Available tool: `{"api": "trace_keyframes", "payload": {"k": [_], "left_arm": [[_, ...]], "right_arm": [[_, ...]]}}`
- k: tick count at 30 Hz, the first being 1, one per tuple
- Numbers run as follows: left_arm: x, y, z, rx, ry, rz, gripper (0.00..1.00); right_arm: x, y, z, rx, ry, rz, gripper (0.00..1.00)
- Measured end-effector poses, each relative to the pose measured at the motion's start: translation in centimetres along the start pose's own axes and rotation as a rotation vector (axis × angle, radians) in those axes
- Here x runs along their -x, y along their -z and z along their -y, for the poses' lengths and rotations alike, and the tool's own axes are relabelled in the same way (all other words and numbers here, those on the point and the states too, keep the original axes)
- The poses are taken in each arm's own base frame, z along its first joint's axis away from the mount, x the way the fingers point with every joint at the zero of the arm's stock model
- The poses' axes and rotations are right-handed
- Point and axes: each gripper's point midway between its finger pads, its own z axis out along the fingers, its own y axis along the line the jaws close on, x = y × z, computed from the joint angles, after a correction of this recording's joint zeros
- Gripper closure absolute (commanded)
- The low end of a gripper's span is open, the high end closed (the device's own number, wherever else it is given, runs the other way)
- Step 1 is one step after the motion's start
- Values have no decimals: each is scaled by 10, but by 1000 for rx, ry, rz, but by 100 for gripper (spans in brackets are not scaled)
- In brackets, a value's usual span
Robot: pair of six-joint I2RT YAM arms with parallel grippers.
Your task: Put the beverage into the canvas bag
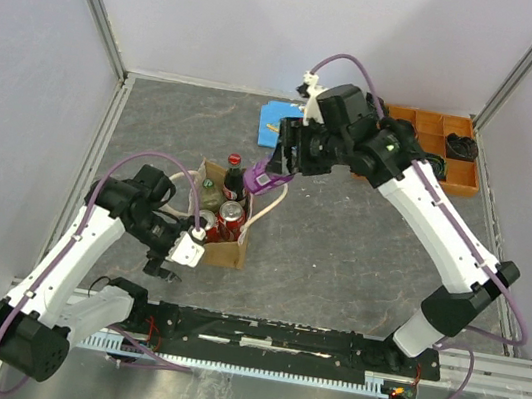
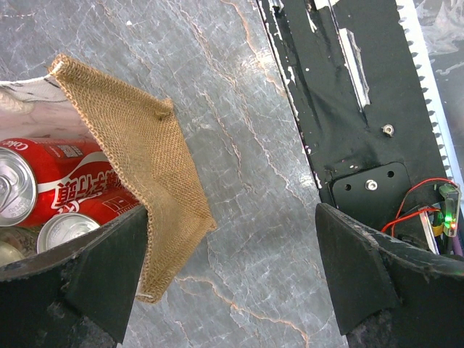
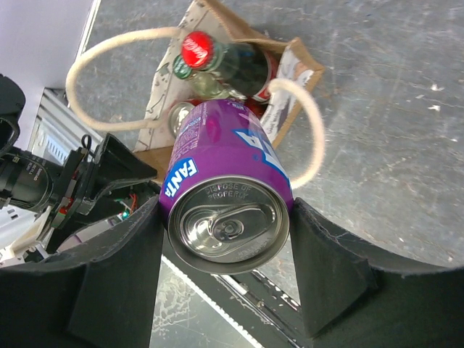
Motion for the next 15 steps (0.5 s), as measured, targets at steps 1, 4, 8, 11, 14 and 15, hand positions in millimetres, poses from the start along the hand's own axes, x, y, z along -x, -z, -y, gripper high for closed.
{"api": "trace_keyframes", "payload": {"k": [1, 4, 8, 11, 14, 15], "left_arm": [[0, 0, 1, 1, -2, 0, 1], [0, 0, 1, 2, -4, 0, 1], [0, -1, 2, 3, -4, 1, 1], [0, -1, 3, 5, -7, 1, 2], [0, -1, 4, 7, -8, 0, 2], [0, -1, 4, 7, -8, 0, 2]], "right_arm": [[-3, -5, -6, 9, 12, -13, 100], [-13, -17, -19, 26, 38, -42, 100], [-28, -30, -33, 40, 81, -82, 100], [-39, -38, -41, 41, 112, -108, 100], [-51, -49, -48, 39, 150, -139, 100], [-55, -52, -51, 37, 163, -149, 100]]}}
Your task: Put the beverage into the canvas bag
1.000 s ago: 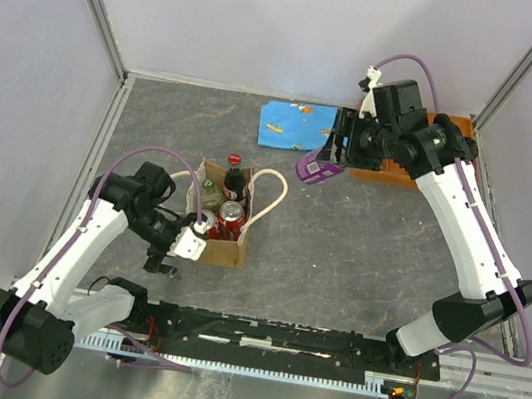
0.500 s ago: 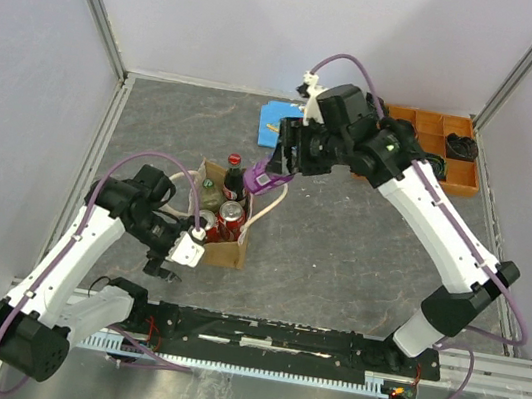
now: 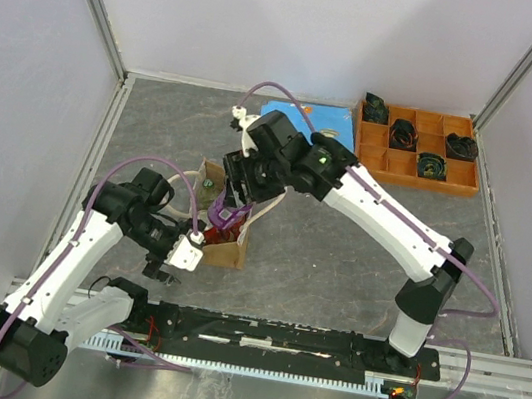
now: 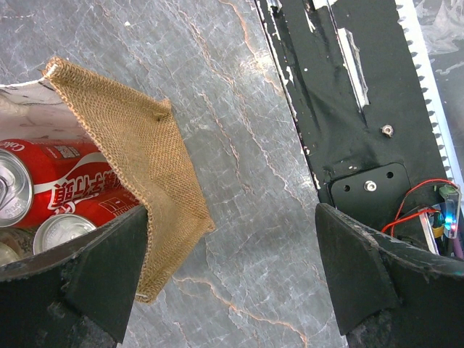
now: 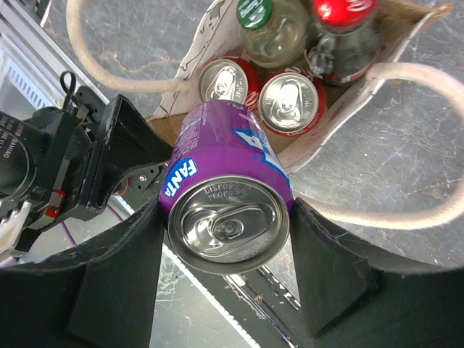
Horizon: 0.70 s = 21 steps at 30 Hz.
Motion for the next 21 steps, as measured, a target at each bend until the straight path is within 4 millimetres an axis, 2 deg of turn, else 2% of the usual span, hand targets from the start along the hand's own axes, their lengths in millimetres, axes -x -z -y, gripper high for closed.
{"api": "trace_keyframes", "payload": {"k": [5, 12, 17, 21], "left_arm": [[0, 0, 1, 0, -4, 0, 2], [1, 0, 1, 4, -7, 0, 2], [3, 1, 1, 13, -13, 5, 2], [21, 13, -12, 62, -25, 37, 4]], "right_arm": [[-16, -21, -10, -7, 56, -54, 100], [-34, -43, -12, -35, 112, -116, 100], [-38, -47, -5, -65, 128, -123, 100], [-41, -50, 1, -90, 133, -127, 100]]}}
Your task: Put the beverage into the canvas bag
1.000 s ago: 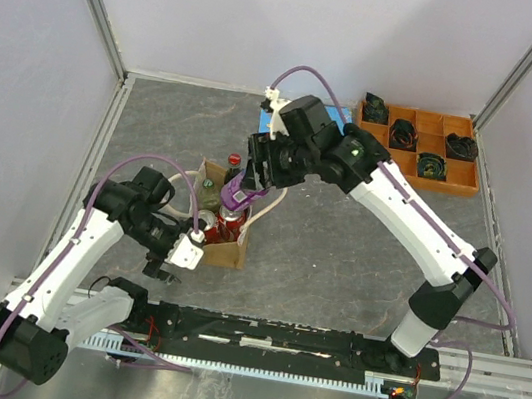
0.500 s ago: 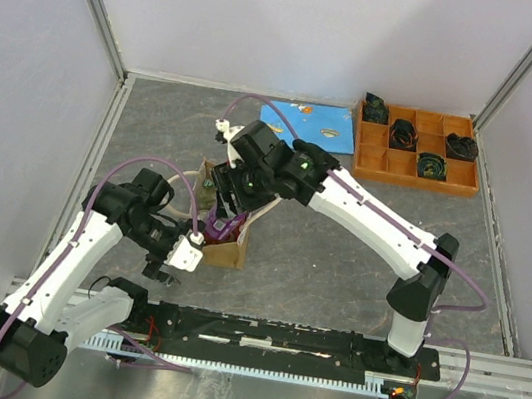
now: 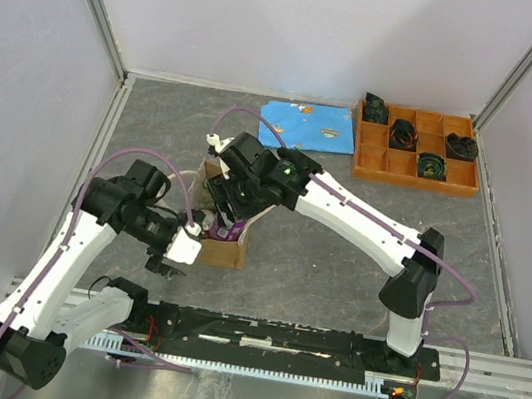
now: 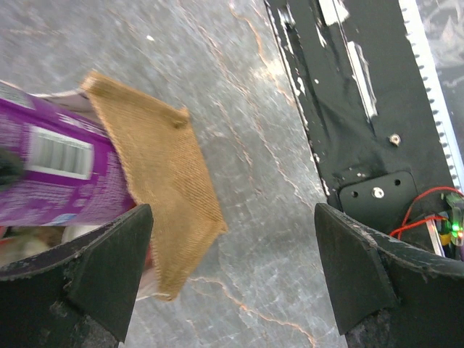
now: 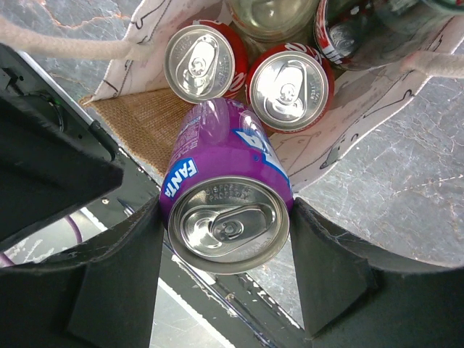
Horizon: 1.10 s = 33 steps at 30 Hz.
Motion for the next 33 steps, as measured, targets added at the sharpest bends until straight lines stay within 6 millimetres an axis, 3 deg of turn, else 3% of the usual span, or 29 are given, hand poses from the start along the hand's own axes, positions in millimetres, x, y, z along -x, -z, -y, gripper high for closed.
{"api": "trace_keyframes", "payload": {"k": [8, 15, 22, 29, 33], "left_arm": [[25, 18, -25, 151, 12, 39, 2], [47, 47, -54, 422, 23, 73, 1], [45, 76, -89, 709, 148, 86, 0], [38, 140, -132, 1158, 333, 134, 0], [29, 175, -145, 1372, 462, 161, 0]], "right_arm": [[-8, -11, 3, -6, 4, -19, 100], [-17, -20, 6, -14, 6, -44, 100], [-19, -28, 7, -18, 6, -55, 100], [-21, -38, 8, -23, 7, -69, 100], [-23, -46, 8, -31, 8, -74, 100]]}}
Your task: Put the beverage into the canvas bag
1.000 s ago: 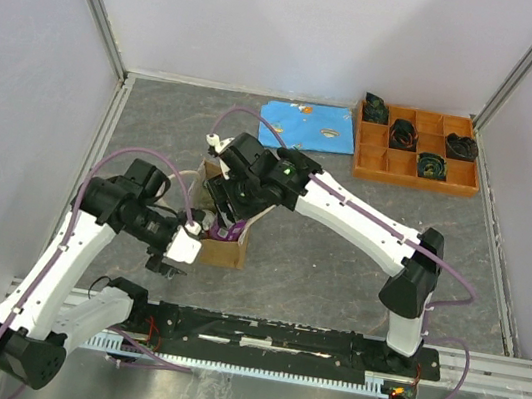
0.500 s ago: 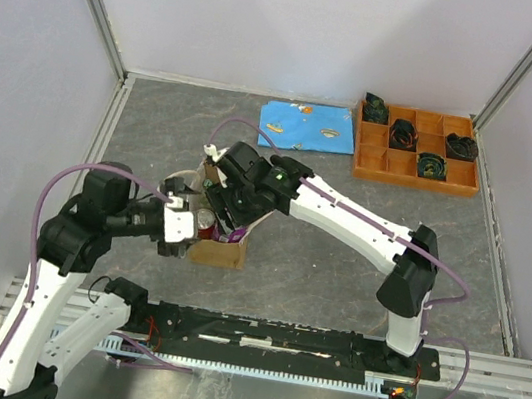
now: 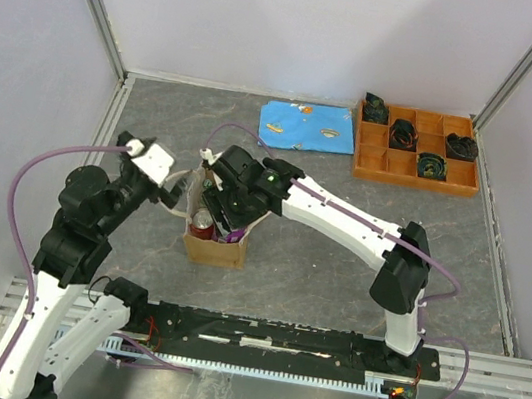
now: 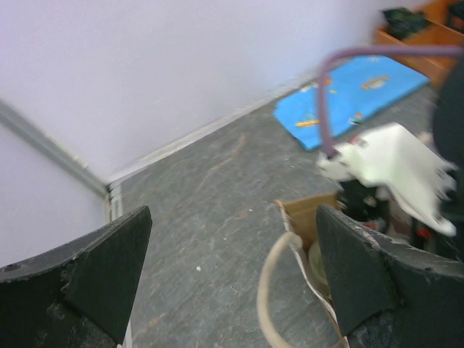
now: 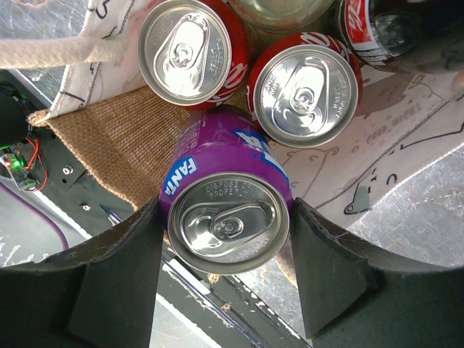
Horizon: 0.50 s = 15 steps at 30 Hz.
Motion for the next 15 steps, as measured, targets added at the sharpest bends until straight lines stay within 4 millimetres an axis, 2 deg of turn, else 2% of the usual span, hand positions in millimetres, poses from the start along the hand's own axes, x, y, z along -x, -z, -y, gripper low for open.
{"api": "trace_keyframes", "payload": {"k": [6, 11, 15], "left_arm": [[-12, -6, -39, 264, 181, -58, 1], [-25, -9, -59, 400, 279, -101, 1], [-26, -13, -65, 442, 343, -102, 1]], "right_arm": [[-3, -10, 2, -22, 1, -16, 100], [-8, -20, 4, -40, 8, -34, 100], [-12, -30, 3, -54, 20, -52, 100]]}}
